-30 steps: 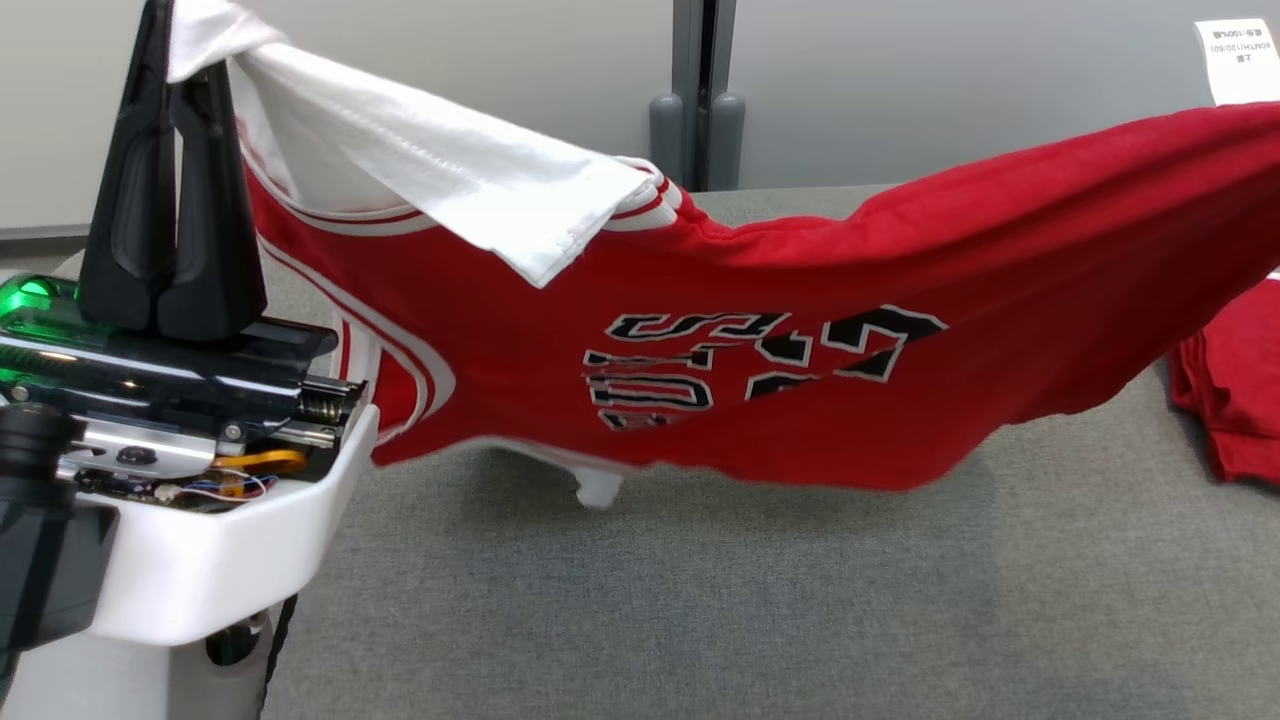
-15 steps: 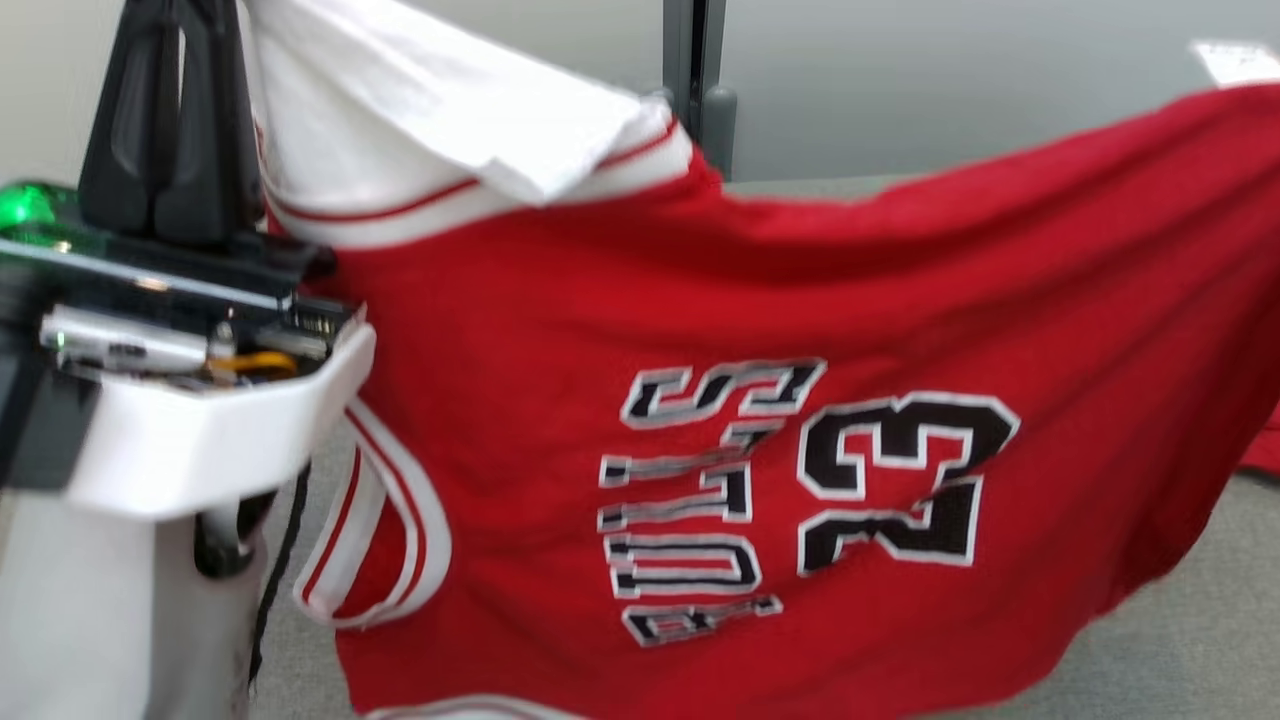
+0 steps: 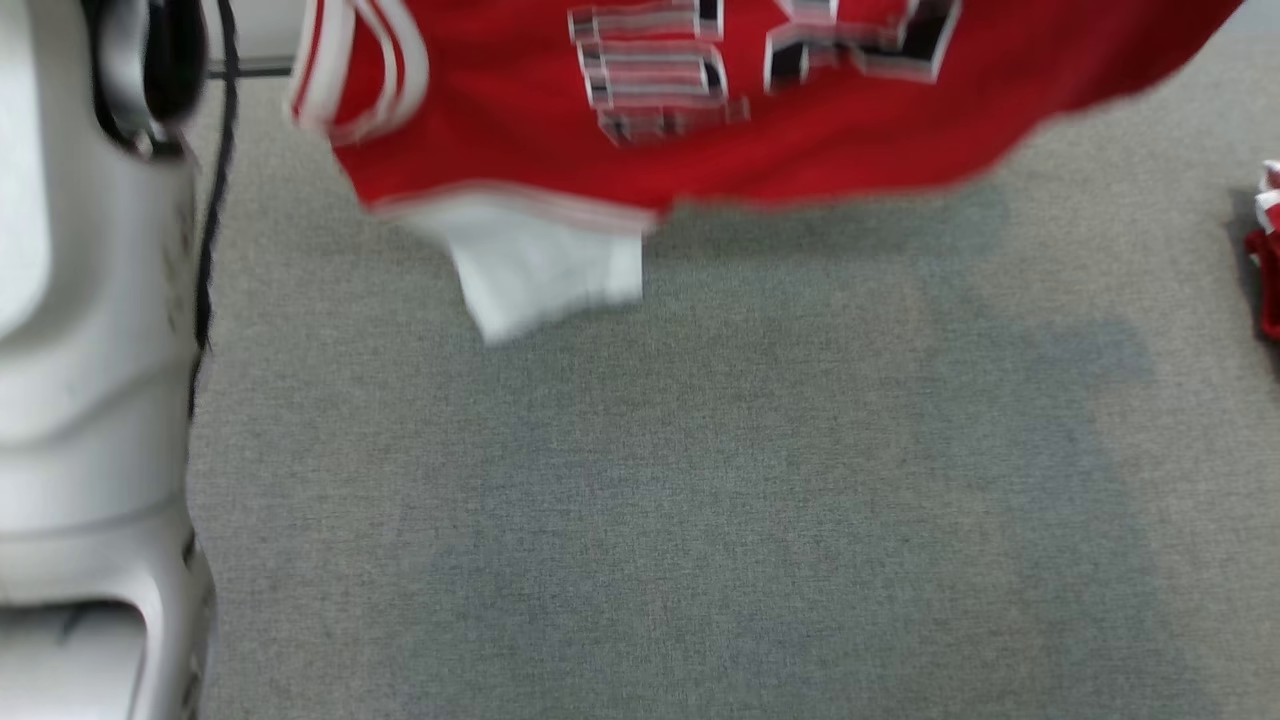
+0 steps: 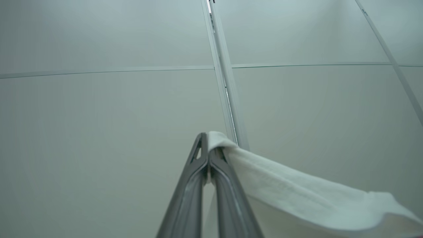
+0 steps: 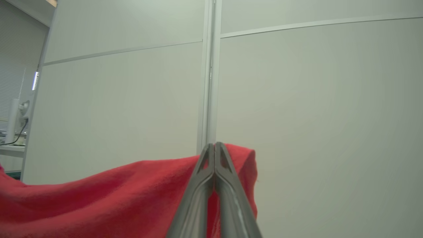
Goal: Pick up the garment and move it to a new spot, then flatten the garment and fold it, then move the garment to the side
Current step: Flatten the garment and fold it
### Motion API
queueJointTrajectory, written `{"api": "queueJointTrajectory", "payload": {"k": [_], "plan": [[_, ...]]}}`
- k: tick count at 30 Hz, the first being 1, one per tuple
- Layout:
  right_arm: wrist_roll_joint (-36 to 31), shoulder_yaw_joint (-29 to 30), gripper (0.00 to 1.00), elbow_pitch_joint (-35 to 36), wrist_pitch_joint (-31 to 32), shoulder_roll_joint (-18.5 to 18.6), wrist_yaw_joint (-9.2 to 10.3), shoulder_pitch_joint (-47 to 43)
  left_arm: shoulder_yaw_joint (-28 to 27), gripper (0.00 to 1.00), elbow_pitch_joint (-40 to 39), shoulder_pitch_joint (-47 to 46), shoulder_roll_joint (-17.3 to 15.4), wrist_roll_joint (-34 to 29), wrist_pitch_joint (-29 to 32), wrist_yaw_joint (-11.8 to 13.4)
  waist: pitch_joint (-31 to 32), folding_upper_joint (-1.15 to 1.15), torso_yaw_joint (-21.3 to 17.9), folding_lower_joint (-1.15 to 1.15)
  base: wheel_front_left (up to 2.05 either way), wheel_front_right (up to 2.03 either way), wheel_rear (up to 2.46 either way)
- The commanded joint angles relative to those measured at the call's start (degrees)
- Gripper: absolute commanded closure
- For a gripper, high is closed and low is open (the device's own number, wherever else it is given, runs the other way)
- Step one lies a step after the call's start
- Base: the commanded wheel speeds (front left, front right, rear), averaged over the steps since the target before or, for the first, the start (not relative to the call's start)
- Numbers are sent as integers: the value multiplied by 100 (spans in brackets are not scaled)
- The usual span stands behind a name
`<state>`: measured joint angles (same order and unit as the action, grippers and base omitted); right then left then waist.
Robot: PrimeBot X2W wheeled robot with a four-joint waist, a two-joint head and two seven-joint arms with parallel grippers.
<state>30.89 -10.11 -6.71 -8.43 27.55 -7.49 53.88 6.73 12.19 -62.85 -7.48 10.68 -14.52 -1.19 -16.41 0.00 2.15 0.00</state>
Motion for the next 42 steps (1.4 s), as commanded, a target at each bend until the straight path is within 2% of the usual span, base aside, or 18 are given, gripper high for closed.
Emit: {"api": "queueJointTrajectory", "payload": {"k": [1,5,10,15,19,26,28,34,42], "plan": [[50,-150,100,-325,-93,-67,0,319,-47,100,325,-321,-3,-24,-37,12,-186,0,13,0,0,0,0],[201,-684,100,-1484,-275,-291,0,1169,-165,100,1245,-947,60,-84,-63,12,-331,0,-32,0,0,0,0],[404,-1360,100,-2735,-477,-541,0,1623,-281,100,2455,-943,210,65,-61,-92,-560,0,-27,0,0,0,0],[679,-1896,100,-3372,-590,-663,0,1488,-448,100,3215,-559,339,283,-63,-114,-790,0,3,0,0,0,0],[1111,-2292,100,-3675,-680,-689,0,939,-697,100,3328,232,414,510,-63,-140,-976,0,33,0,0,0,0],[1161,-1786,100,-2884,-676,-701,0,-155,-891,100,2562,1407,450,829,-64,-230,-1000,0,47,0,0,0,0],[958,-1471,100,-2357,-676,-796,0,-822,-858,100,2024,2073,441,880,-64,-220,-876,0,19,0,0,0,0],[521,-817,100,-1286,-677,-1017,0,-2264,-685,100,966,3524,442,889,-64,-60,-405,0,-31,0,0,0,0],[149,-381,100,-318,-678,-1147,0,-4118,-382,100,-121,5557,439,786,-63,246,478,0,-46,0,0,0,0]]}}
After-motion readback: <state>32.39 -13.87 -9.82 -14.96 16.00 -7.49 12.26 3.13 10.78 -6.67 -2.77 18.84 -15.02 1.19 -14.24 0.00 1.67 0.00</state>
